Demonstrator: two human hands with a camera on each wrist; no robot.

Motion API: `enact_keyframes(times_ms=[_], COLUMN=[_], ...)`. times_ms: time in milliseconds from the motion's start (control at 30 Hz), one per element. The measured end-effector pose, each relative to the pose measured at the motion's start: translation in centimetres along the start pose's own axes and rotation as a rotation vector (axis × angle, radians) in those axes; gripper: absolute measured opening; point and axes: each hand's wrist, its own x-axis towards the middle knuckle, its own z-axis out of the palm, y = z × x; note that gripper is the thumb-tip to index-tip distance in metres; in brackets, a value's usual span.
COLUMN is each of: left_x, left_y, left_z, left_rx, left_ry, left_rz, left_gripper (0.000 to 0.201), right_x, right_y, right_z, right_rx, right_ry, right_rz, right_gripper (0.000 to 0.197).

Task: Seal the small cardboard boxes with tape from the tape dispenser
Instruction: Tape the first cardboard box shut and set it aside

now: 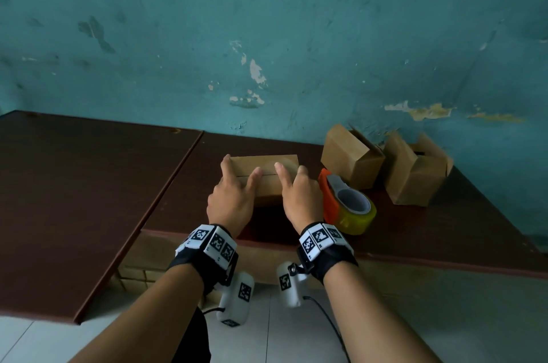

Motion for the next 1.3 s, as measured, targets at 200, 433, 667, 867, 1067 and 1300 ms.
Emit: enact_keyframes(times_ms=[200, 433, 667, 867, 1067, 1300], left_x=[0.4, 0.6, 1.2, 1.0, 0.4, -0.1], left_y=[-0.1, -0.5, -0.8, 0.2, 0.5, 2.0], left_z=[-0.2, -1.7, -3.4, -4.8, -4.0, -2.1], left_rx=[-0.032, -0.078, -0.175, -0.284, -0.252, -0.163], left_ry=[-0.034, -0.135, -0.245, -0.31, -0.256, -0.257], left_rz=[-0.011, -0.05, -0.051, -0.207, -0.262, -0.306], left_gripper=[0.067, 0.058, 0.032, 0.031, 0.035, 0.048], right_x=[0.7, 1.2, 2.5, 3.5, 2.9, 1.7], right_y=[0.9, 1.4, 0.6, -0.4, 0.2, 0.6], right_z=[-0.1, -0.5, -1.3, -1.4, -0.1, -1.7], right_rx=[0.081, 0.214, 0.206, 0.114, 0.18, 0.245], right_ry=[-0.027, -0.043, -0.141, -0.172, -0.148, -0.082], right_rz=[-0.013, 0.01, 0.057, 0.123, 0.154, 0.121], right_gripper=[0.067, 0.048, 0.048, 0.064, 0.069, 0.047])
